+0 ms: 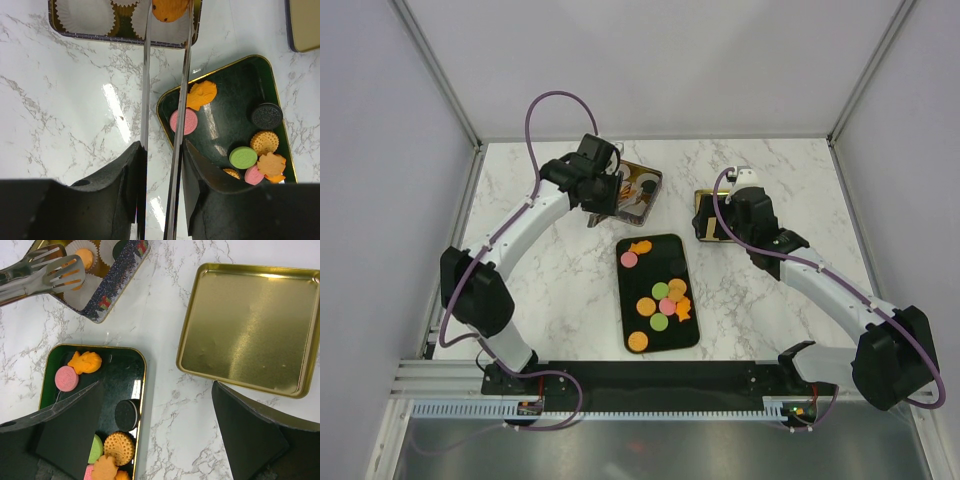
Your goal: Pack the cookies
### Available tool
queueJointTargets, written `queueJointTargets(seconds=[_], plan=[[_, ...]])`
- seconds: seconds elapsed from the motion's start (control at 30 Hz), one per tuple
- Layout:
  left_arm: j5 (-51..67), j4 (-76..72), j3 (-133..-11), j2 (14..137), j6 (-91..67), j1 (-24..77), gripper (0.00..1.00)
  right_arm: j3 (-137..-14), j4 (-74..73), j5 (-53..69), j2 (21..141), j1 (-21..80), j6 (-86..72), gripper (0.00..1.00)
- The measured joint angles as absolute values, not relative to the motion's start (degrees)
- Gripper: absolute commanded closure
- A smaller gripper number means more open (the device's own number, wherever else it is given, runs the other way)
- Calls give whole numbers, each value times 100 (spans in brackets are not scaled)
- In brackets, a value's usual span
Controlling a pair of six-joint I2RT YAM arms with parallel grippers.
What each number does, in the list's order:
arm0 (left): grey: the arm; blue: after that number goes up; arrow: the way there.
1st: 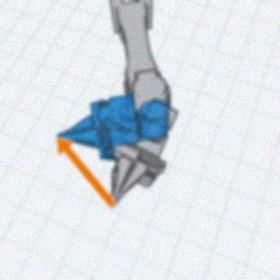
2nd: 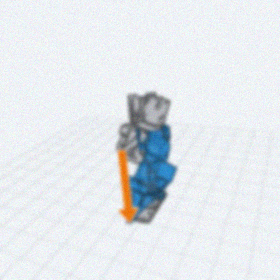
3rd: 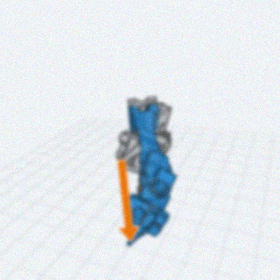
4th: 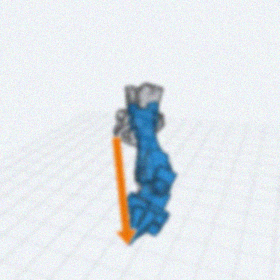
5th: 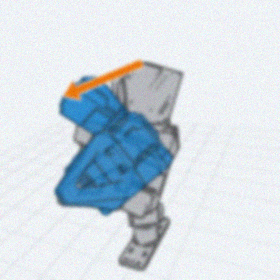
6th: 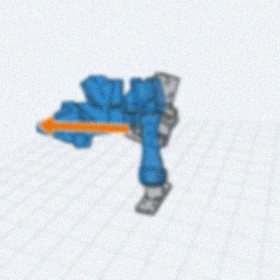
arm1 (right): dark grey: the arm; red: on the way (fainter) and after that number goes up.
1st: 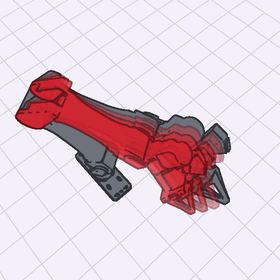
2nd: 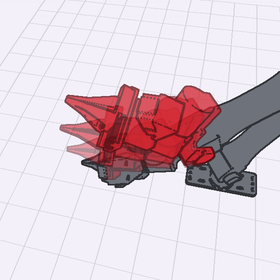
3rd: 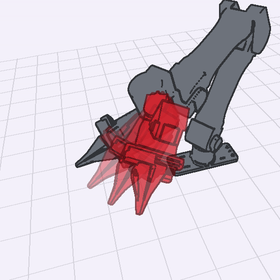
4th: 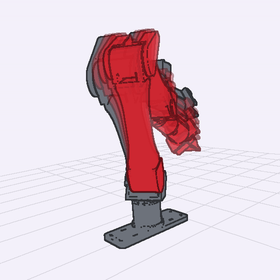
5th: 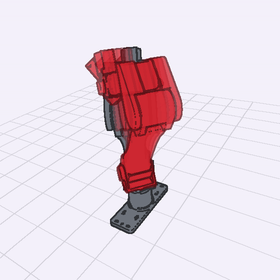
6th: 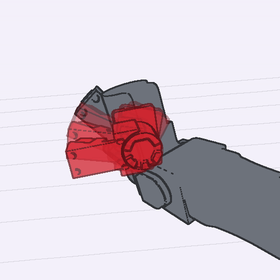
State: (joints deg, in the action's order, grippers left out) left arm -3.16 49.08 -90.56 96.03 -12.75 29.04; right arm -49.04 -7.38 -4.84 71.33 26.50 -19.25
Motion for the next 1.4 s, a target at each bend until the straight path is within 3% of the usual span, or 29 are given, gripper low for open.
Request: queueJointTargets(seconds=[0.9,1.4], plan=[[-355,4810,-8868,9769,-1271,2902,50,-4904,-738,-480,7133,2650,-1925,2],[-244,4807,-8868,9520,-1271,2902,50,-4904,-738,-482,7133,2650,-1925,2]])
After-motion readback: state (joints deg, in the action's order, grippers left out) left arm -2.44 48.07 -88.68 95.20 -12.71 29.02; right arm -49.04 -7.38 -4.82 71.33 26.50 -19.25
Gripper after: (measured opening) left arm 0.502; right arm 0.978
